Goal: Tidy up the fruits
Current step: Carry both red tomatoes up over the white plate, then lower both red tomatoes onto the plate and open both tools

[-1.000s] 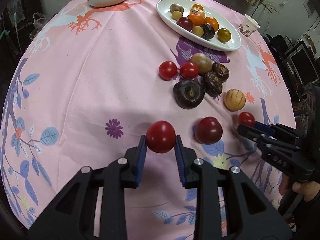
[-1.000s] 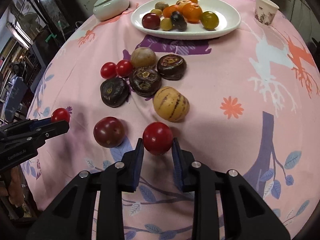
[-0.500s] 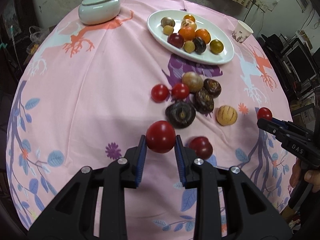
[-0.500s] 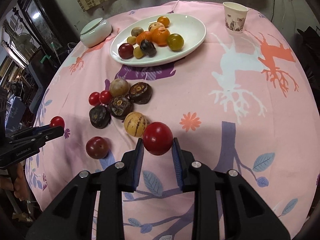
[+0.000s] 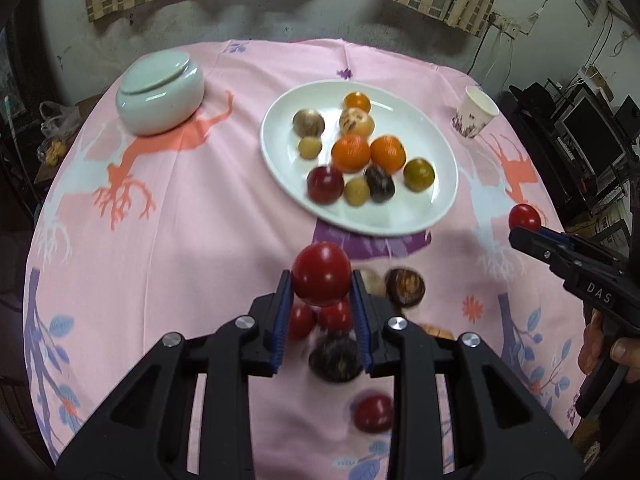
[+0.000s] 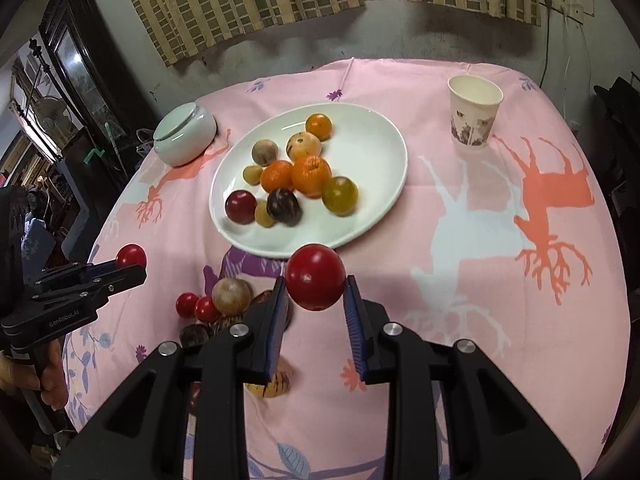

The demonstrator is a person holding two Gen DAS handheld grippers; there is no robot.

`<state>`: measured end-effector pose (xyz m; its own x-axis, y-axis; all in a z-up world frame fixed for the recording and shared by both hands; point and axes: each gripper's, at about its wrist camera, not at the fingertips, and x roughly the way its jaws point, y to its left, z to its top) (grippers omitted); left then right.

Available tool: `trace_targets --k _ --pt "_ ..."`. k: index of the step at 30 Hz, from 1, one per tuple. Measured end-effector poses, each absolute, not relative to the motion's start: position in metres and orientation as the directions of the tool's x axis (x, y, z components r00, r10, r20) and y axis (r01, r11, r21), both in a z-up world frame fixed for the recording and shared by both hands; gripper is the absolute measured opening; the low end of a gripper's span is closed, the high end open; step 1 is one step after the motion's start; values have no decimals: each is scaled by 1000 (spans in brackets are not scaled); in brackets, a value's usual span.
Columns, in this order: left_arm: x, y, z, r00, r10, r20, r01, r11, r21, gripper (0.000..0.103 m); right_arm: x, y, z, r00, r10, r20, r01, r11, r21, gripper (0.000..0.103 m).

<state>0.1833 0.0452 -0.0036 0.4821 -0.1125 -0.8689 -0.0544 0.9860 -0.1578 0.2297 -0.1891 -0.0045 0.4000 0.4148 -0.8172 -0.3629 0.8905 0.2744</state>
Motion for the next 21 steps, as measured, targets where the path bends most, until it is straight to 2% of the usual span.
trace_targets --k 19,20,21 --pt "295 48 -37 468 -96 -879 -65 988 -143 29 334 -153 -36 393 419 -818 -361 889 281 29" --pt "300 49 -38 468 -93 -879 -75 987 -144 32 337 -151 -38 389 421 -819 -358 889 287 30" --pt "300 50 -38 469 -94 -878 -83 985 -150 46 340 -149 -39 385 423 -820 -354 888 292 33"
